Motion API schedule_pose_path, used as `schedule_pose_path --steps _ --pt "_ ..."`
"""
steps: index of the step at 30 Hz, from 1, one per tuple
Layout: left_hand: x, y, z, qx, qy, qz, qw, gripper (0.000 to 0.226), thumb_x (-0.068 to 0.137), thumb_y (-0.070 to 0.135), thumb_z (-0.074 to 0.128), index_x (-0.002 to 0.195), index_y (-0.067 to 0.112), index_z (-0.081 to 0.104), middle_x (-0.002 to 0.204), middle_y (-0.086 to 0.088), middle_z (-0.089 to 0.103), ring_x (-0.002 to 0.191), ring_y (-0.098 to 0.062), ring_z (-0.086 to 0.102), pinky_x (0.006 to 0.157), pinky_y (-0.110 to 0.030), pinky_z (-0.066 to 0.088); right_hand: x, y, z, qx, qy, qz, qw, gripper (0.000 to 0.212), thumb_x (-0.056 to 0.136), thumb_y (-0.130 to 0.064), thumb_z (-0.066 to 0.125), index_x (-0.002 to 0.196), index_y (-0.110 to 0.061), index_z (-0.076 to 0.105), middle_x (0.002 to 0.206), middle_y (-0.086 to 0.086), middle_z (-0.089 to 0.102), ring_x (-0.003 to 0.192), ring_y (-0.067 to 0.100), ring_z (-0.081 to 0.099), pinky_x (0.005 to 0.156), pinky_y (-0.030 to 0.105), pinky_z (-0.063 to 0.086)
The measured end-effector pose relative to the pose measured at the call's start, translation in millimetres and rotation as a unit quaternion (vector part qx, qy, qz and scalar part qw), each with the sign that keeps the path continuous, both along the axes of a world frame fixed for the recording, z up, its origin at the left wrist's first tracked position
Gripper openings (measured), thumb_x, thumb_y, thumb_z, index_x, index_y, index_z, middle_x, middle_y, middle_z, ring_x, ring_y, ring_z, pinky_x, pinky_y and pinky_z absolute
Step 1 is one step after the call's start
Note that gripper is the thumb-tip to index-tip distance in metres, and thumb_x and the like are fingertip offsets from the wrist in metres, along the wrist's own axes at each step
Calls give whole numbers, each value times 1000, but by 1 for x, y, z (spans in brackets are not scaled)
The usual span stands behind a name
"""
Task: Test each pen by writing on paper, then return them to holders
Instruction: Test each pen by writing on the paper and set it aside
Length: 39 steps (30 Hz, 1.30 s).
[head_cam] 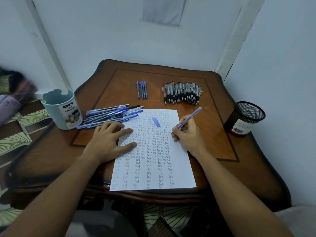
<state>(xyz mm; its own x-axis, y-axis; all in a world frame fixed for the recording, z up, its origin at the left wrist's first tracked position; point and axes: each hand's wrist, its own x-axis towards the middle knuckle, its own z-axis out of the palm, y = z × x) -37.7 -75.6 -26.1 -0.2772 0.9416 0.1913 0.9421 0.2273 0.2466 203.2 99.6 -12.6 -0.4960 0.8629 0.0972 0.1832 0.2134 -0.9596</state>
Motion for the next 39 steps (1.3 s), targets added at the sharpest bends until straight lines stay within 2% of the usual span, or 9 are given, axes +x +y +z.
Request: schedule_pose_path --steps 12,15,18,22,25,27,30,35,39 --pt "1 -1 0 -2 2 -4 1000 79 75 92 20 132 49 55 134 17 45 129 -10 30 102 -39 24 2 3 3 -72 68 3 995 23 94 6 59 97 -11 43 76 16 61 65 27 62 58 33 55" --pt "1 -1 0 6 4 -8 1000 77 77 90 20 132 48 55 133 17 46 128 -10 31 101 -38 24 0 6 8 -90 114 -15 989 3 100 -7 57 102 -6 54 77 15 62 64 22 64 61 31 58" --pt "2 0 1 15 0 -11 1000 73 81 85 21 131 46 57 131 17 47 126 -9 32 100 -37 24 -8 6 19 -64 123 -24 990 11 103 -13 51 105 -8 61 75 16 57 62 21 62 56 30 56" --pt "2 0 -1 40 -10 -15 999 64 88 74 23 130 42 59 128 16 52 124 -11 35 97 -35 25 -25 1 26 27 10 19 999 7 101 -11 56 105 -17 59 87 10 64 77 23 65 65 35 59" --pt "1 0 -3 46 -12 -18 999 62 91 70 21 132 41 58 127 17 52 123 -10 36 94 -33 24 -39 -6 24 91 -127 56 986 22 96 -26 66 108 -17 50 94 5 61 86 10 59 66 13 48" --pt "0 0 -4 57 -11 -18 998 61 93 67 22 130 38 60 127 17 54 122 -10 38 93 -33 25 -49 -10 23 135 -194 55 970 27 94 -27 68 106 -18 46 81 0 56 75 7 53 58 21 40" --pt "0 1 -6 77 -12 -16 997 55 95 63 24 125 36 62 125 17 58 119 -11 41 90 -33 28 -60 -11 18 190 -258 47 946 19 95 -13 61 104 -17 45 80 5 62 77 24 59 60 40 43" --pt "-1 1 -4 82 -11 -16 996 59 93 64 26 135 33 54 128 12 60 119 -14 41 90 -34 30 -56 -27 28 222 -212 86 948 13 99 -4 50 100 -16 44 80 4 60 66 14 50 53 23 37" --pt "1 1 -1 56 -18 -12 998 67 91 68 26 147 33 39 127 10 58 121 -15 39 93 -34 29 -55 -36 27 238 -202 189 931 22 96 -8 62 100 -23 46 95 2 63 79 18 57 63 23 44"
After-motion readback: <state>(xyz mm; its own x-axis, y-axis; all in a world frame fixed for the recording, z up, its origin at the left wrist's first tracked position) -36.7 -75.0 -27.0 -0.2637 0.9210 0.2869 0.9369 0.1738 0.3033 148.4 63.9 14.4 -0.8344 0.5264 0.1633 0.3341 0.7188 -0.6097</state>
